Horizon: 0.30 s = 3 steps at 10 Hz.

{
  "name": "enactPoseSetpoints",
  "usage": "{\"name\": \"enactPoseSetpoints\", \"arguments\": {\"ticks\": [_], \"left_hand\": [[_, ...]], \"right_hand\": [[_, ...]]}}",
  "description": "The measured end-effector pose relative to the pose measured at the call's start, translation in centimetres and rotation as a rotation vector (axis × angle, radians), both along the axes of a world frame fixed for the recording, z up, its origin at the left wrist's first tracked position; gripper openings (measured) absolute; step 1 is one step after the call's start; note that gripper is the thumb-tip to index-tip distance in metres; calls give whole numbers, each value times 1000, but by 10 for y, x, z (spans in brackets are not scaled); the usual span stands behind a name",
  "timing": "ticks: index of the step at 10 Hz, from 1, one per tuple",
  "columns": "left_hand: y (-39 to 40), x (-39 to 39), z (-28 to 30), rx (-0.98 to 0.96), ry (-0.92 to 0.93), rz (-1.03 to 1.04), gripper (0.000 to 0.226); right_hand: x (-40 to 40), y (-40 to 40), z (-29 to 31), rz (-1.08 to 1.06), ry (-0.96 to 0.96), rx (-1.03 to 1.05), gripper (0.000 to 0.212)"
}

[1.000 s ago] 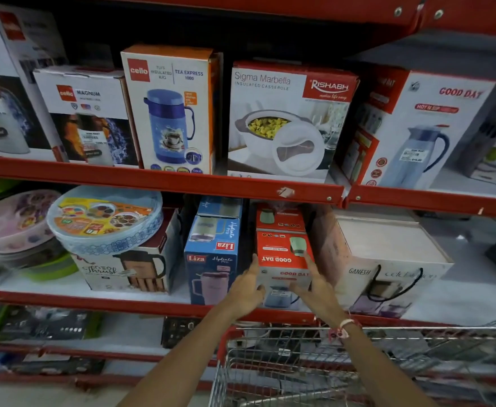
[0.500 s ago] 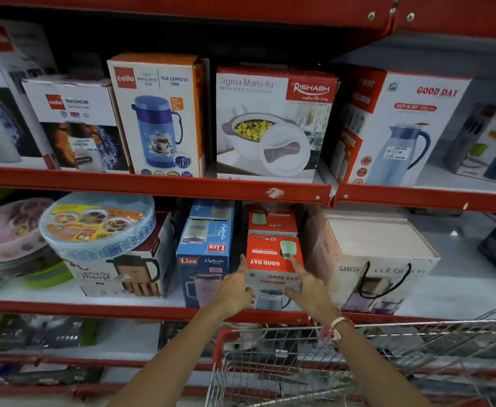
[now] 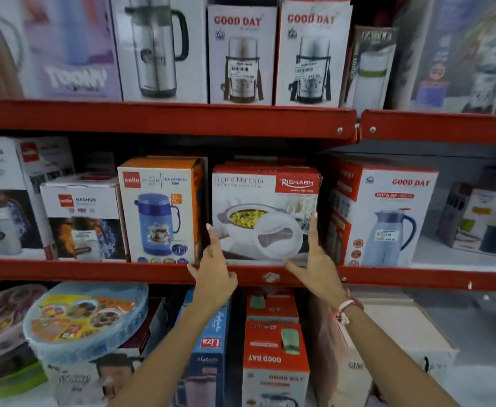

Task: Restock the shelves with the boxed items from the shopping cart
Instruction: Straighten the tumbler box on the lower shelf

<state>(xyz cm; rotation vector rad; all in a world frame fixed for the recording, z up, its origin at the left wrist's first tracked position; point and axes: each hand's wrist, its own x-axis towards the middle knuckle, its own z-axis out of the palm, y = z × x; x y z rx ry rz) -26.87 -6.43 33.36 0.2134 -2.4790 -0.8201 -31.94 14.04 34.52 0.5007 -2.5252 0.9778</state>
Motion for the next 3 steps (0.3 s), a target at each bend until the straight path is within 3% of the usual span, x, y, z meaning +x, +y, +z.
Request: {"name": "enactPoseSetpoints", "arguments": {"ticks": [1,3], "left_hand": [[-1,3,-7,-114,39,33,97],[-9,12,-6,-65,64,-62,89]], "right_hand": [[2,1,-10,-85,84,48,108],[15,10,-5,-106,68,109,104]]}}
